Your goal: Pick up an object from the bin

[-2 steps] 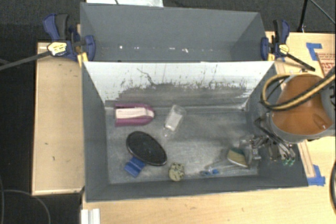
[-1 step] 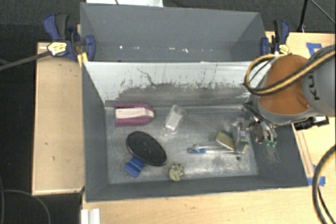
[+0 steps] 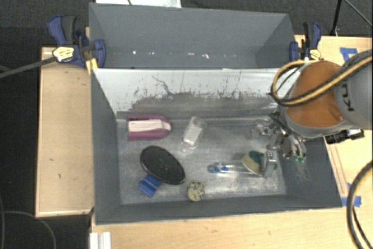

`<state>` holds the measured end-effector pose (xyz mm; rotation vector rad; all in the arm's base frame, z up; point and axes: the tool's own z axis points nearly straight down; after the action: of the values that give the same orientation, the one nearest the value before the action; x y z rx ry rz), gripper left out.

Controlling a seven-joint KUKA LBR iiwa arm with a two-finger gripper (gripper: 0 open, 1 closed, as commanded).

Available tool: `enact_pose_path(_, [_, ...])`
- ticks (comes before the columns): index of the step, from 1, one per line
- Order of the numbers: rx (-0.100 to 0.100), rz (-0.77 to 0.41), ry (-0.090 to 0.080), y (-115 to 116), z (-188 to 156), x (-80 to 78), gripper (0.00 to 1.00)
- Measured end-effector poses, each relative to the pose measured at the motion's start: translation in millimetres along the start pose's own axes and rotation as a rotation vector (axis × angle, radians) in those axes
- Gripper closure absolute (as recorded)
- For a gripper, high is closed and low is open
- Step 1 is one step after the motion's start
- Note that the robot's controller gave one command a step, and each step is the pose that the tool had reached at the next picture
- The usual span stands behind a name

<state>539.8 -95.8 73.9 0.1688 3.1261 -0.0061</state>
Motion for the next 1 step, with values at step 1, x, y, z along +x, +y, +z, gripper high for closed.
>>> enact_pose_path(1, [-0.001, -0.005, 0.016, 0.1, -0.4, 3.0, 1.00])
